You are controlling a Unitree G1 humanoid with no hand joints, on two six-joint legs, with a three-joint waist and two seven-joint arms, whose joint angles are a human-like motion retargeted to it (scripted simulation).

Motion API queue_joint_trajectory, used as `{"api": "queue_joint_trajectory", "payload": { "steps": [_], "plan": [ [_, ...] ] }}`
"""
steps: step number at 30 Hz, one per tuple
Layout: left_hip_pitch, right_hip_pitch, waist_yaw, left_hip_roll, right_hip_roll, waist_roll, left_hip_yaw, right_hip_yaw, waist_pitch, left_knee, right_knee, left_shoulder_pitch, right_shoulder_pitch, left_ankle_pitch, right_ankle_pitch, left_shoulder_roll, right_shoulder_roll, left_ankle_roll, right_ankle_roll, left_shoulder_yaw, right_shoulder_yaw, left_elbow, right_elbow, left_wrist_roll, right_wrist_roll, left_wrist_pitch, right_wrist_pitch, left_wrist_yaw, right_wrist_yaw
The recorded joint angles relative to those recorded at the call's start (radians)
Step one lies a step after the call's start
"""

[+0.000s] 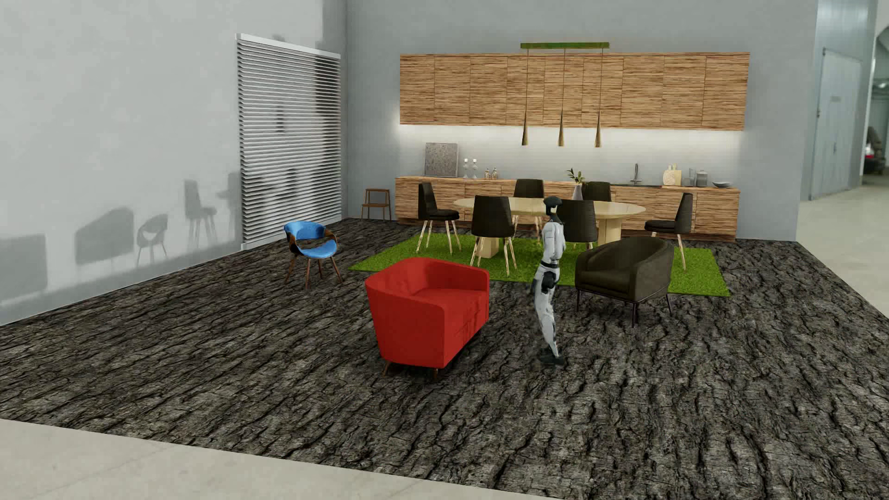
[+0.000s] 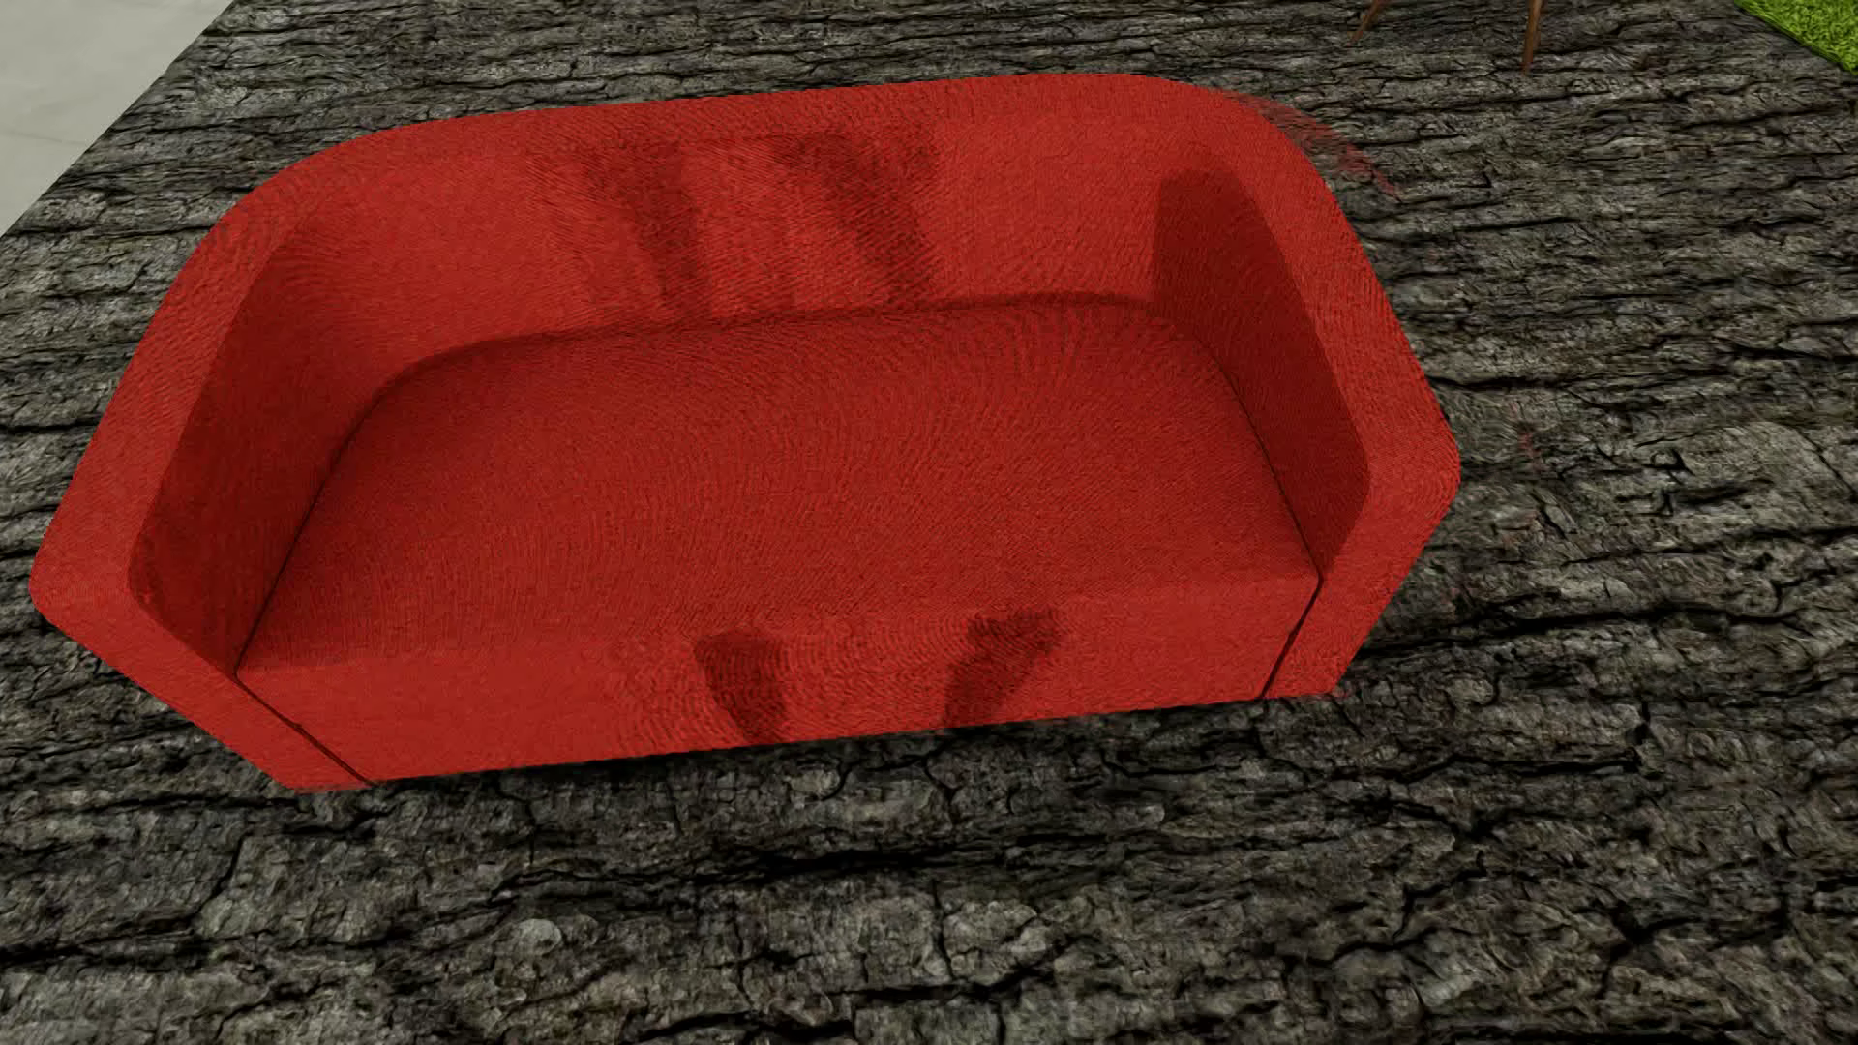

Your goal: Move towards the sofa

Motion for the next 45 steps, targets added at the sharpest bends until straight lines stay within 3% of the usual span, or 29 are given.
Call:
{"api": "queue_joint_trajectory", "payload": {
  "steps": [2,3,4,5,7,9,12,14,15,18,19,21,23,25,26,28,31,33,34,35,36,37,39,42,45],
  "plan": [
    [-0.003,-0.055,-0.018,-0.032,0.070,-0.008,-0.045,0.290,-0.001,0.006,0.004,-0.055,-0.036,0.006,-0.036,-0.010,-0.018,0.017,-0.017,0.039,0.053,-0.013,0.074,-0.044,-0.055,0.022,-0.024,0.056,0.111],
    [-0.005,-0.078,-0.024,-0.043,0.150,-0.011,-0.062,0.450,-0.002,0.006,-0.008,-0.081,-0.051,0.012,-0.096,-0.021,-0.021,0.023,-0.042,0.064,0.081,-0.021,0.083,-0.067,-0.088,0.042,-0.041,0.081,0.139],
    [-0.011,-0.084,-0.026,-0.051,0.238,-0.014,-0.073,0.574,-0.004,0.006,-0.032,-0.103,-0.061,0.019,-0.162,-0.033,-0.017,0.029,-0.046,0.088,0.093,-0.032,0.070,-0.092,-0.110,0.058,-0.056,0.102,0.141],
    [-0.021,-0.076,-0.024,-0.056,0.303,-0.017,-0.077,0.623,-0.008,0.005,-0.069,-0.123,-0.066,0.025,-0.213,-0.045,-0.006,0.034,-0.047,0.103,0.085,-0.044,0.041,-0.117,-0.112,0.065,-0.065,0.115,0.121],
    [-0.038,-0.041,-0.014,-0.065,0.386,-0.021,-0.088,0.545,-0.017,-0.006,-0.144,-0.151,-0.073,0.038,-0.259,-0.054,0.026,0.043,-0.065,0.089,0.055,-0.067,-0.034,-0.148,-0.088,0.046,-0.085,0.109,0.066],
    [-0.047,-0.057,-0.012,-0.073,0.450,-0.020,-0.099,0.599,-0.020,-0.011,-0.152,-0.159,-0.101,0.042,-0.241,-0.047,0.042,0.053,-0.127,0.032,0.079,-0.093,-0.075,-0.135,-0.075,0.016,-0.124,0.104,0.043],
    [-0.051,-0.113,-0.001,-0.075,0.427,-0.013,-0.071,0.610,-0.015,0.025,-0.020,-0.146,-0.163,0.025,-0.216,-0.078,0.020,0.071,-0.100,-0.016,0.192,-0.080,-0.083,-0.125,-0.107,0.028,-0.173,0.065,0.100],
    [-0.041,-0.129,0.006,-0.066,0.430,-0.015,-0.061,0.620,-0.013,0.044,0.041,-0.122,-0.201,0.011,-0.187,-0.101,0.000,0.062,-0.093,-0.010,0.258,-0.070,-0.078,-0.131,-0.171,0.040,-0.179,0.010,0.112],
    [-0.032,-0.130,0.008,-0.059,0.435,-0.016,-0.061,0.626,-0.012,0.050,0.061,-0.111,-0.207,0.007,-0.161,-0.111,0.010,0.058,-0.082,-0.005,0.250,-0.077,-0.074,-0.131,-0.175,0.048,-0.172,0.003,0.113],
    [-0.013,-0.156,0.008,-0.046,0.464,-0.020,-0.063,0.702,-0.008,0.060,0.141,-0.065,-0.179,-0.003,-0.137,-0.109,0.045,0.052,0.039,0.017,0.138,-0.076,-0.093,-0.129,-0.092,0.059,-0.170,0.048,0.103],
    [-0.013,-0.163,0.007,-0.043,0.483,-0.021,-0.066,0.749,-0.008,0.062,0.153,-0.052,-0.168,-0.004,-0.169,-0.109,0.039,0.050,0.046,0.031,0.119,-0.066,-0.098,-0.137,-0.090,0.069,-0.170,0.058,0.091],
    [-0.017,-0.160,0.004,-0.039,0.490,-0.024,-0.078,0.776,-0.011,0.051,0.093,-0.041,-0.145,0.004,-0.243,-0.095,0.024,0.043,-0.037,0.036,0.094,-0.032,-0.093,-0.138,-0.108,0.082,-0.159,0.065,0.073],
    [-0.021,-0.129,-0.002,-0.034,0.504,-0.024,-0.101,0.788,-0.017,0.029,-0.054,-0.045,-0.124,0.019,-0.290,-0.059,0.016,0.037,-0.114,-0.003,0.068,0.011,-0.057,-0.093,-0.104,0.083,-0.148,0.061,0.082],
    [-0.025,-0.086,-0.005,-0.030,0.538,-0.022,-0.119,0.823,-0.023,0.009,-0.202,-0.050,-0.117,0.032,-0.222,-0.032,0.001,0.031,-0.090,-0.019,0.078,0.035,0.008,-0.071,-0.117,0.086,-0.138,0.043,0.114],
    [-0.023,-0.064,-0.005,-0.025,0.546,-0.021,-0.126,0.814,-0.027,-0.008,-0.260,-0.050,-0.119,0.042,-0.168,-0.022,-0.004,0.028,-0.136,-0.016,0.100,0.036,0.044,-0.073,-0.138,0.086,-0.134,0.042,0.134],
    [-0.019,-0.028,-0.004,-0.010,0.553,-0.014,-0.133,0.787,-0.034,-0.035,-0.351,-0.048,-0.117,0.059,-0.124,0.003,-0.002,0.022,-0.151,0.002,0.136,0.038,0.090,-0.089,-0.171,0.075,-0.126,0.057,0.169],
    [-0.034,0.016,-0.005,0.021,0.580,0.002,-0.137,0.773,-0.039,-0.023,-0.461,-0.056,-0.097,0.063,-0.067,0.009,0.020,0.012,-0.148,0.022,0.133,0.034,0.076,-0.101,-0.156,0.080,-0.135,0.076,0.163],
    [-0.079,0.032,-0.008,0.035,0.594,0.011,-0.139,0.760,-0.037,0.039,-0.515,-0.068,-0.086,0.047,-0.043,0.008,0.032,0.005,-0.148,0.013,0.129,0.009,0.040,-0.094,-0.137,0.052,-0.155,0.125,0.140],
    [-0.121,0.026,-0.010,0.038,0.598,0.016,-0.138,0.752,-0.033,0.104,-0.519,-0.079,-0.086,0.032,-0.044,0.014,0.038,0.001,-0.147,-0.022,0.132,-0.012,0.022,-0.043,-0.132,0.059,-0.159,0.204,0.132],
    [-0.178,0.010,-0.013,0.041,0.602,0.022,-0.137,0.741,-0.025,0.200,-0.503,-0.091,-0.087,0.017,-0.052,0.015,0.044,-0.001,-0.144,-0.055,0.139,-0.035,0.004,0.012,-0.130,0.095,-0.163,0.290,0.125],
    [-0.246,-0.006,-0.015,0.046,0.606,0.028,-0.129,0.729,-0.014,0.317,-0.481,-0.101,-0.080,0.023,-0.062,-0.008,0.046,-0.027,-0.140,-0.059,0.147,-0.047,-0.025,0.021,-0.129,0.135,-0.169,0.340,0.119],
    [-0.305,-0.019,-0.017,0.065,0.610,0.036,-0.105,0.714,-0.004,0.416,-0.462,-0.106,-0.075,0.017,-0.072,-0.039,0.044,-0.073,-0.134,-0.030,0.154,-0.062,-0.050,-0.028,-0.123,0.152,-0.180,0.331,0.113],
    [-0.351,-0.017,-0.017,0.107,0.620,0.051,-0.057,0.700,0.005,0.465,-0.461,-0.107,-0.085,-0.063,-0.078,-0.079,0.036,-0.051,-0.119,0.020,0.173,-0.101,-0.053,-0.147,-0.101,0.143,-0.196,0.228,0.095],
    [-0.248,0.016,-0.010,0.105,0.631,0.059,-0.068,0.716,0.000,0.211,-0.486,-0.091,-0.101,-0.009,-0.077,-0.086,0.030,-0.004,-0.121,-0.048,0.211,-0.121,-0.009,-0.148,-0.101,0.079,-0.159,0.155,0.129],
    [-0.136,0.052,-0.016,0.082,0.612,0.047,-0.067,0.730,-0.009,0.035,-0.502,-0.096,-0.084,0.057,-0.074,-0.077,0.016,-0.009,-0.138,-0.136,0.204,-0.080,-0.015,-0.144,-0.058,0.021,-0.185,0.078,0.208]
  ]
}}
